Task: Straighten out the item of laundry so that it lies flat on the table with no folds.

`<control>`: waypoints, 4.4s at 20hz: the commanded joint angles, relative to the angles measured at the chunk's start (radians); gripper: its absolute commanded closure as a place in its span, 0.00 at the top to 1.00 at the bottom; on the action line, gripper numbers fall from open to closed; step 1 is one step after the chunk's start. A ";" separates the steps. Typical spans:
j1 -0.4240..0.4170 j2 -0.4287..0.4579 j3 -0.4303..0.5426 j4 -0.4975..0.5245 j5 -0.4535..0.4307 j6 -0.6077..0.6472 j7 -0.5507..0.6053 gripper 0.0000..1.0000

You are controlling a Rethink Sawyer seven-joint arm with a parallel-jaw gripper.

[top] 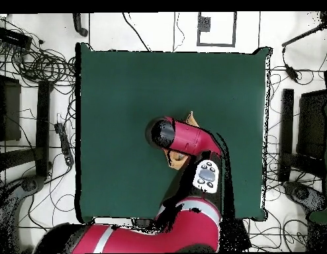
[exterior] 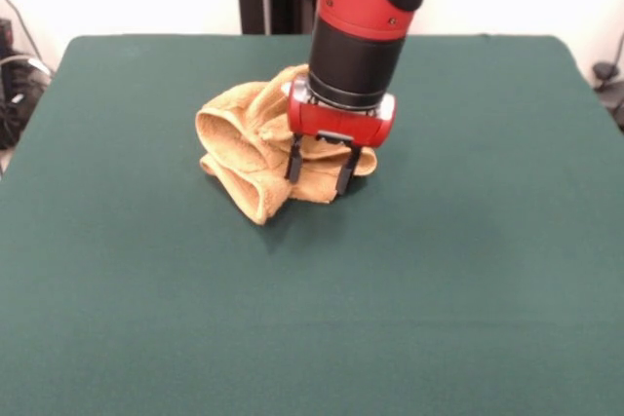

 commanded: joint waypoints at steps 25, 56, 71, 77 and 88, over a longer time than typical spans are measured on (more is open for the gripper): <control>0.047 0.075 0.087 0.058 0.059 0.024 0.258 1.00; 0.070 0.077 0.068 0.027 0.092 0.066 0.287 0.00; 0.141 0.133 0.028 -0.053 0.216 0.107 0.384 0.00; 0.176 0.154 0.008 -0.086 0.271 0.128 0.409 0.00; 0.197 0.200 -0.024 -0.170 0.281 0.168 0.427 0.00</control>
